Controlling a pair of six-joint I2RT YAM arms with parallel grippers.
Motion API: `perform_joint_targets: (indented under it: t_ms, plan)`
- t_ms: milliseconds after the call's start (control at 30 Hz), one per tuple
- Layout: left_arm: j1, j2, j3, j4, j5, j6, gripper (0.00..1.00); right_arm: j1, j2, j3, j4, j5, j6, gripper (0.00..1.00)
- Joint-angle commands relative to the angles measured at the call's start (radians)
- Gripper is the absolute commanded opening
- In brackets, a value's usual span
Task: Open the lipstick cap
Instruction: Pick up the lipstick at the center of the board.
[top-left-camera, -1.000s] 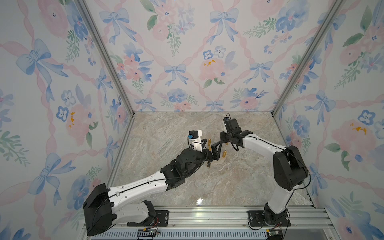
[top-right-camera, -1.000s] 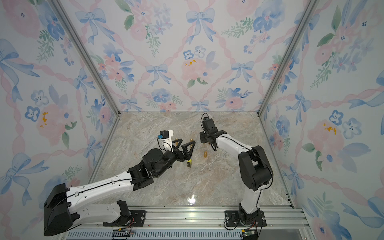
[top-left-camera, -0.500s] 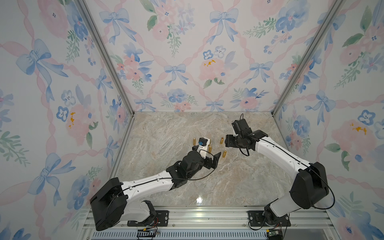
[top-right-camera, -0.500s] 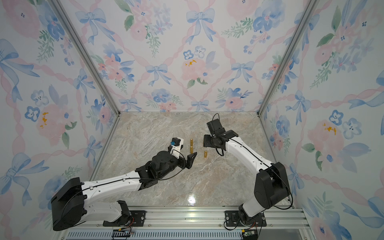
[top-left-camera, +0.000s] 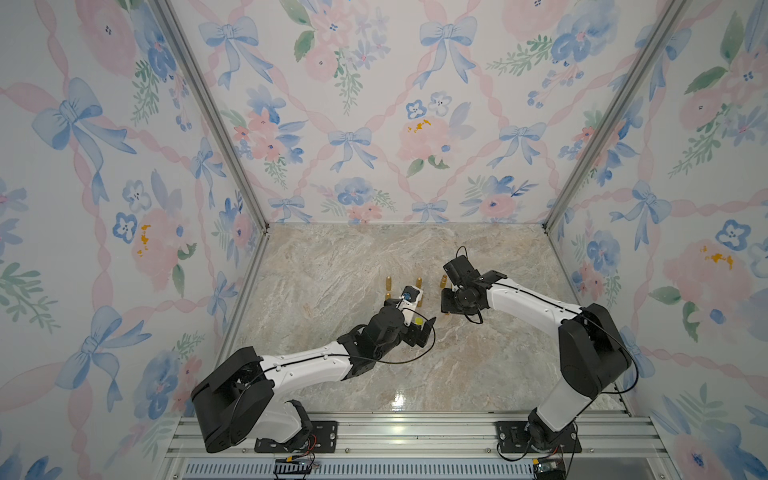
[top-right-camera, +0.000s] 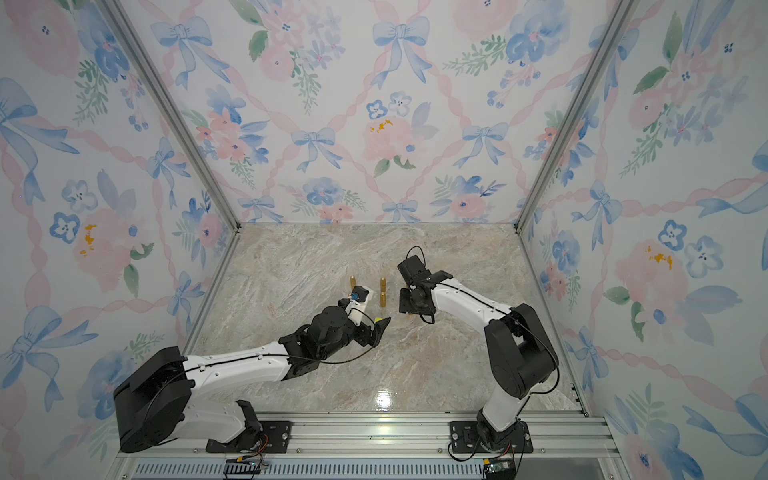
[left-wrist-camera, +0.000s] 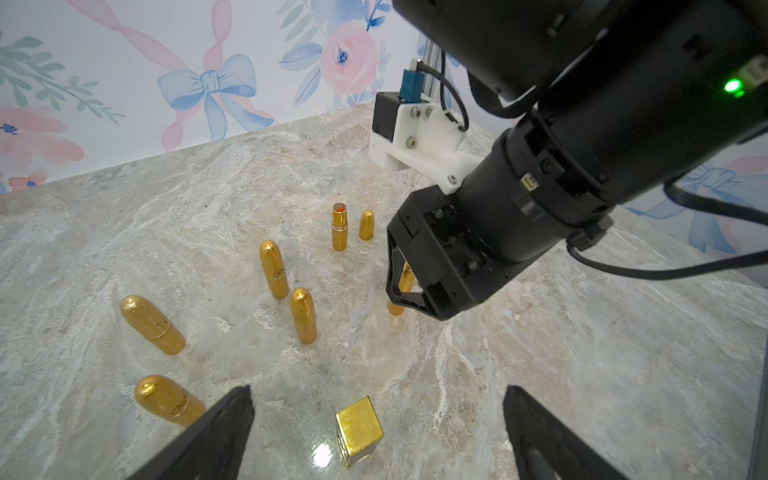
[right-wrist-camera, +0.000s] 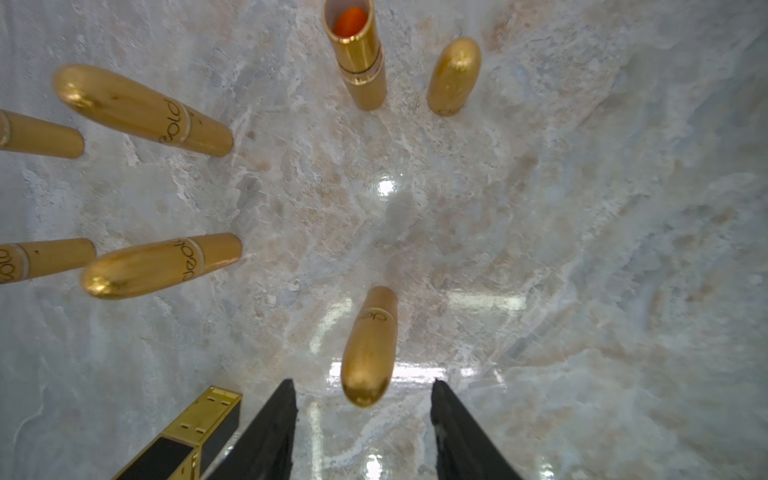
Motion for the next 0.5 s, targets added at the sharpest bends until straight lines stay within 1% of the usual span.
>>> perform_joint_targets:
  t_ms: [0, 133, 467]
  plan:
    - [0.007, 0.013, -0.01, 0.009, 0.0, 0.018, 0.96, 0.007, 0.021, -0.013, 0.037, 0.046, -0.004, 0.46]
    - [0.008, 0.019, -0.013, 0.013, -0.009, 0.016, 0.95, 0.009, 0.051, -0.007, 0.05, 0.076, -0.021, 0.44]
    - [0.01, 0.032, -0.017, 0.029, -0.009, 0.004, 0.93, 0.01, 0.108, 0.013, 0.08, 0.077, -0.055, 0.34]
